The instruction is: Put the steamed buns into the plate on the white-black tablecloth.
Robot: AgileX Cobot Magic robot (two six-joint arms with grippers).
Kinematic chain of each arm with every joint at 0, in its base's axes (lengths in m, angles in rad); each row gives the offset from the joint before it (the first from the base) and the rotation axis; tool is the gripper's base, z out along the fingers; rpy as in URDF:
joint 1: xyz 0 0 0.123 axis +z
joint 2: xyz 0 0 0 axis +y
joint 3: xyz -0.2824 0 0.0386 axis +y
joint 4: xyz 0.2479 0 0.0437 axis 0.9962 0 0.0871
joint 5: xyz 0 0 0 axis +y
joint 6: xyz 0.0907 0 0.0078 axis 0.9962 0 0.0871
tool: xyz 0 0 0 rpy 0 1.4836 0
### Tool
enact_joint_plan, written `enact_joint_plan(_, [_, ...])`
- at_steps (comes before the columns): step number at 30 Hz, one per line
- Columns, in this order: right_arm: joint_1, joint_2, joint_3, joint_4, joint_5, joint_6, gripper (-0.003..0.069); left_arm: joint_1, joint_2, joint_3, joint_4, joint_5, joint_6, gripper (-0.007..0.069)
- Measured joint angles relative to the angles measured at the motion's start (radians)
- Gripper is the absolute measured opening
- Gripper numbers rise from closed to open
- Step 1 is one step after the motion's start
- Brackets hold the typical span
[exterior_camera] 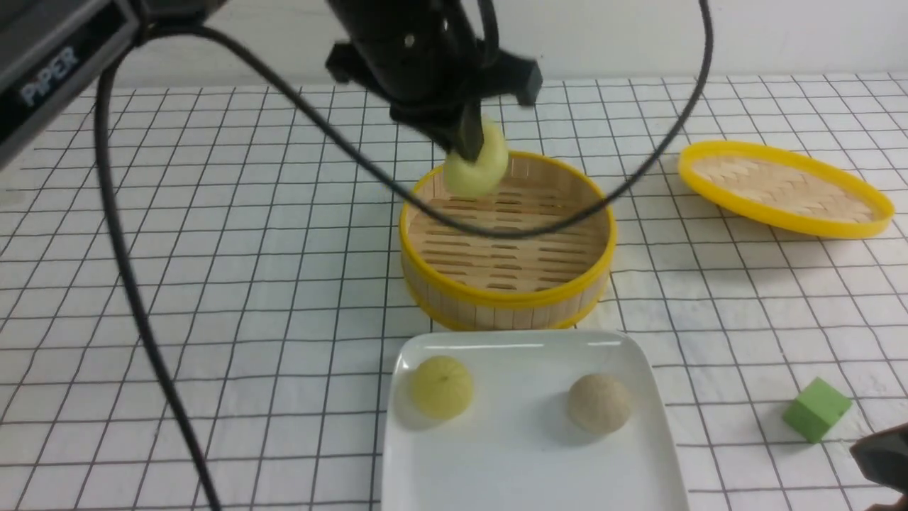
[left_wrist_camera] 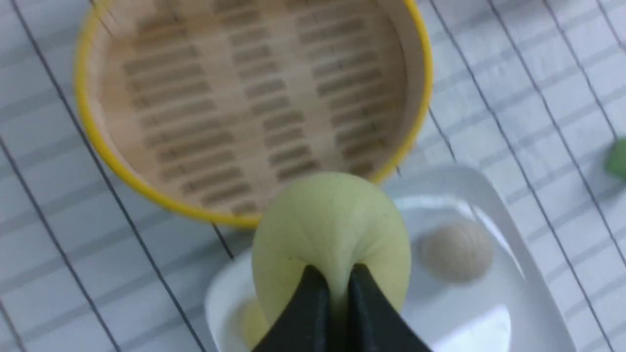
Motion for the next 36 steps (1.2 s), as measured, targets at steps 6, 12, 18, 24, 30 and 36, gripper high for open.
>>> enact_joint_plan(6, [0.000, -0.098, 0.000, 0.000, 0.043, 0.000, 0.0019, -0.003, -0.018, 0.391, -0.143, -0.068, 0.012, 0.0041])
enact_joint_plan(12, [0.000, -0.241, 0.000, -0.016, 0.194, 0.000, 0.0026, -0.049, -0.010, 0.532, -0.193, -0.283, 0.017, 0.0169])
enact_joint_plan(18, [0.000, -0.447, 0.000, -0.023, 0.334, 0.001, 0.0029, -0.135, -0.008, 0.537, -0.160, -0.374, 0.017, 0.0361])
enact_joint_plan(24, [0.000, -0.686, 0.002, 0.000, 0.339, 0.003, 0.0029, -0.141, -0.007, 0.537, -0.146, -0.388, 0.017, 0.0425])
enact_joint_plan(30, [0.000, -0.818, 0.135, 0.030, -0.077, 0.001, 0.0030, -0.141, -0.007, 0.537, -0.145, -0.389, 0.017, 0.0404])
enact_joint_plan(36, [0.000, -0.817, 0.156, 0.354, -0.076, -0.218, 0.0030, -0.141, -0.007, 0.537, -0.141, -0.378, 0.017, 0.0266])
